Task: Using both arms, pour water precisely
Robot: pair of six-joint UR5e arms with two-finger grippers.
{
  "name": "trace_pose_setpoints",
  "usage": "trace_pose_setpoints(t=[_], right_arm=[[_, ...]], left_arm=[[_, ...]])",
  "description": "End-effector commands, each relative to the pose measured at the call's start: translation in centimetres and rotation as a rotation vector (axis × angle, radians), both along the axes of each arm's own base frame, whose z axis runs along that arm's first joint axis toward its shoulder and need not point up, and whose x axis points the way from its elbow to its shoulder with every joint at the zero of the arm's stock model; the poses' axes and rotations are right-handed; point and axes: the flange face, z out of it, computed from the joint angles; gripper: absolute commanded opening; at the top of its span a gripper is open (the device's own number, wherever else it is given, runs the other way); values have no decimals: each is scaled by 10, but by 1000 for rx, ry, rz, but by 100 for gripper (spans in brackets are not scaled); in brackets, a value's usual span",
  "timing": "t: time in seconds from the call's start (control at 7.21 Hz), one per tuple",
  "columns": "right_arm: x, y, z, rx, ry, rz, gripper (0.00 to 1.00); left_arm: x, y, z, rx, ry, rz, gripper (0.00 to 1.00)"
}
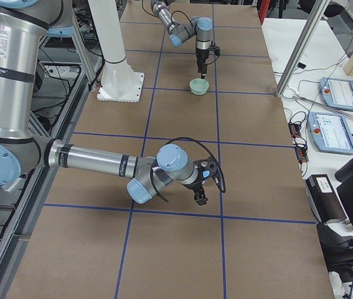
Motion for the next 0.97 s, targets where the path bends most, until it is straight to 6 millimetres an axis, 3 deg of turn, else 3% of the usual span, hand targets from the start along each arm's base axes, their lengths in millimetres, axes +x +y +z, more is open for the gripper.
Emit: trace_pose_setpoints(t=[0.0,0.14,0.28,0.42,0.69,0.83], right_arm=[[2,0,-2,3,-2,-2,100],[2,0,-1,1,-2,-3,100],[2,-1,-2,4,-1,-2,100],[2,-1,-2,4,-2,-3,100],[1,-2,-3,6,-1,-4,100],[1,-2,-3,6,-3,-5,100]], left_arm=[[18,9,9,-5,-21,18,78],[21,10,9,-7,-21,20,51],[22,11,11,-7,-24,23,14],[21,10,11,-6,-22,21,0],[14,7,4,-3,-9,20,0],[-15,-6,-12,16,29,-2,0]])
